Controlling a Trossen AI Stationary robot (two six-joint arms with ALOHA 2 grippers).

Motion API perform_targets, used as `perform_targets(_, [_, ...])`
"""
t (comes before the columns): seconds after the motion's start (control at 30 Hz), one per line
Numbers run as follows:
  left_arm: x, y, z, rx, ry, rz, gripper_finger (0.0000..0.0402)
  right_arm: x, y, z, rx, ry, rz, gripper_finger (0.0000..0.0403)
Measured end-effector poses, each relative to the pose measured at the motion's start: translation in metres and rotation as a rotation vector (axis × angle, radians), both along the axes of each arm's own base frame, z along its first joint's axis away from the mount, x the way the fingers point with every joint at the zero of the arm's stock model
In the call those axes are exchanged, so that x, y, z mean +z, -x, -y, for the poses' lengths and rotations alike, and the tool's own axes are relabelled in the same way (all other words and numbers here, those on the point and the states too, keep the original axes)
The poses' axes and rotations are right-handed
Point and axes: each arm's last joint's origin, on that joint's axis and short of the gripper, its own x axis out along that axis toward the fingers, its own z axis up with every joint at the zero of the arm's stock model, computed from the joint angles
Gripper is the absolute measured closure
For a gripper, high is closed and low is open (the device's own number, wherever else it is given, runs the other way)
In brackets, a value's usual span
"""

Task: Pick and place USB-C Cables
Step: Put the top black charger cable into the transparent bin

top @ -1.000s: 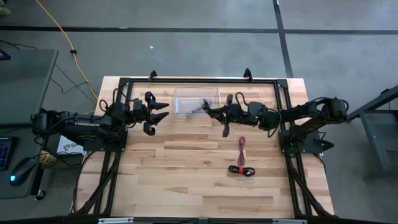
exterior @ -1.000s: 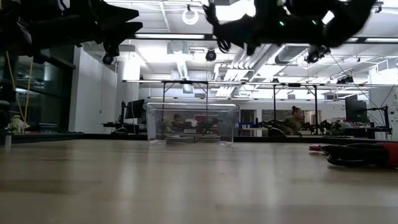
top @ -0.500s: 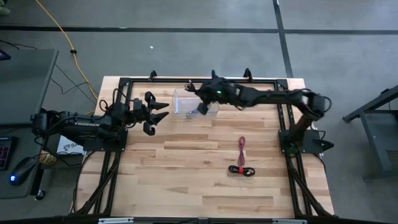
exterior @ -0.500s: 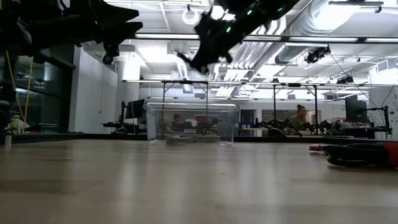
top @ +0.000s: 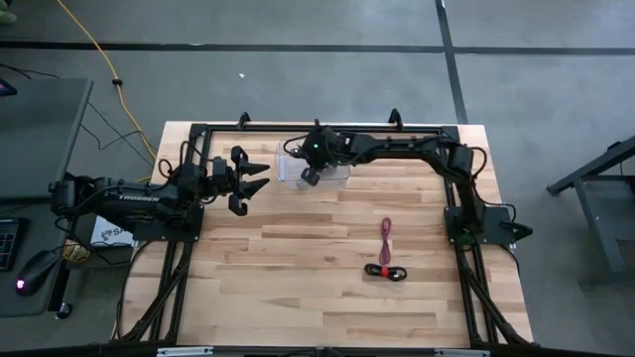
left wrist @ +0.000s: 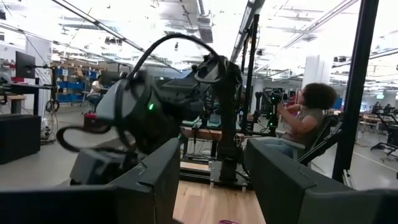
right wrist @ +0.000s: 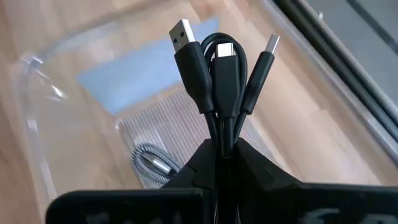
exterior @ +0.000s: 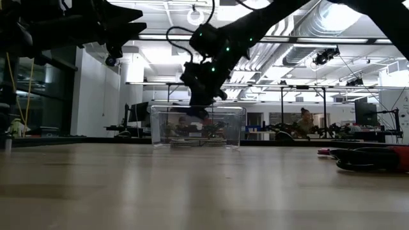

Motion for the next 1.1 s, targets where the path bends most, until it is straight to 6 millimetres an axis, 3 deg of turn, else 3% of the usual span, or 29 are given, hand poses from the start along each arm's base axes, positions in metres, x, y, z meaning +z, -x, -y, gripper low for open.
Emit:
perform_targets(0.27, [0.000, 0.000, 0.000, 0.000, 0.000, 0.000, 0.0236, -0.014, 0.003, 0.010, -0.067, -0.051, -0.031, 0.0391])
perform_targets(0.43, [0.000, 0.000, 0.000, 0.000, 0.000, 0.000, 0.0236, -0.022, 0.006, 0.018, -0.185, -0.177, -0.004, 0.0381])
perform_targets(0.73, [0.000, 0.000, 0.000, 0.000, 0.000, 0.000, 0.0236, -0.025, 0.009, 0.024, -0.222, -0.254, 0.006, 0.0381])
perform_targets(1.1, [0.000, 0.000, 0.000, 0.000, 0.000, 0.000, 0.0236, -0.025, 0.009, 0.024, -0.240, -0.266, 0.014, 0.0333])
